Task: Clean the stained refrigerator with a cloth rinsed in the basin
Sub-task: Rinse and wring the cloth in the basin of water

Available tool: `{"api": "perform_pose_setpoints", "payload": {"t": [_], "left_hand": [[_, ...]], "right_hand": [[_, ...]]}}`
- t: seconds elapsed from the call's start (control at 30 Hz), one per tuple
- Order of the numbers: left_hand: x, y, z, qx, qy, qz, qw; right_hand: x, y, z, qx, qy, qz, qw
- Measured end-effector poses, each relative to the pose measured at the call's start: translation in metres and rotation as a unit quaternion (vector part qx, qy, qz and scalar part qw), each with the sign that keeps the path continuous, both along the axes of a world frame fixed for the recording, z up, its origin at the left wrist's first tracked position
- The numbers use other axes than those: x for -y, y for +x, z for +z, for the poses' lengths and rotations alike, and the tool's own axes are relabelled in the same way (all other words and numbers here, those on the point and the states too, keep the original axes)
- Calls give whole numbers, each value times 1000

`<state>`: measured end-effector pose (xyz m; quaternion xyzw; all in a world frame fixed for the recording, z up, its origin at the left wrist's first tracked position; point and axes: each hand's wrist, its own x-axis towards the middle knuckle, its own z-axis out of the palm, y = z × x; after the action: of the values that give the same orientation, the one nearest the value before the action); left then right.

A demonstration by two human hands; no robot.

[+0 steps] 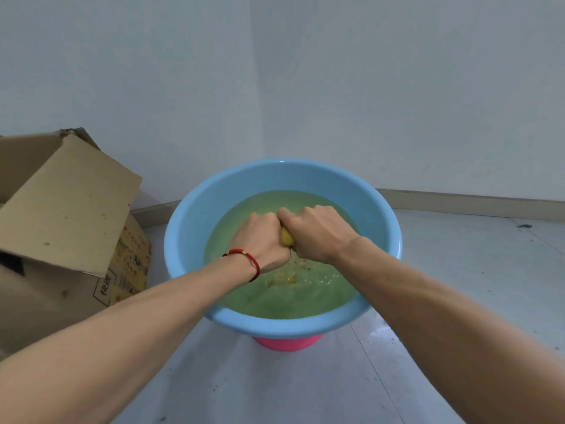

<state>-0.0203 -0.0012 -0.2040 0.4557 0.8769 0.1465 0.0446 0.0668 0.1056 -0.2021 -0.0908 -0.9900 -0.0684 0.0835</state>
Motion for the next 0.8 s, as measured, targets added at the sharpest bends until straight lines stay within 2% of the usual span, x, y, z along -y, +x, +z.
{"api": "perform_pose_setpoints", "payload": {"t": [0.17,0.37,0.5,0.6,0.67,0.73,0.8], "left_hand": [[-4,0,2,109,48,51,992],[-5,2,2,277,83,114,950],[-12,0,2,324,66,116,937],[-23,-14,18,302,12,81,950],[-35,-31,46,270,-45,41,961],[-50,-48,92,241,-116,-15,964],[-61,-59,139,236,-157,-79,956]], "right_hand": [[-13,-4,2,-43,46,33,998],[-24,-8,5,-60,53,89,993],[-40,-13,1,-45,49,92,993],[-52,-23,0,-54,48,70,995],[-58,-30,19,-36,9,25,999],[-70,-37,60,10,-98,-7,995],[-82,-36,107,67,-219,-30,973]]}}
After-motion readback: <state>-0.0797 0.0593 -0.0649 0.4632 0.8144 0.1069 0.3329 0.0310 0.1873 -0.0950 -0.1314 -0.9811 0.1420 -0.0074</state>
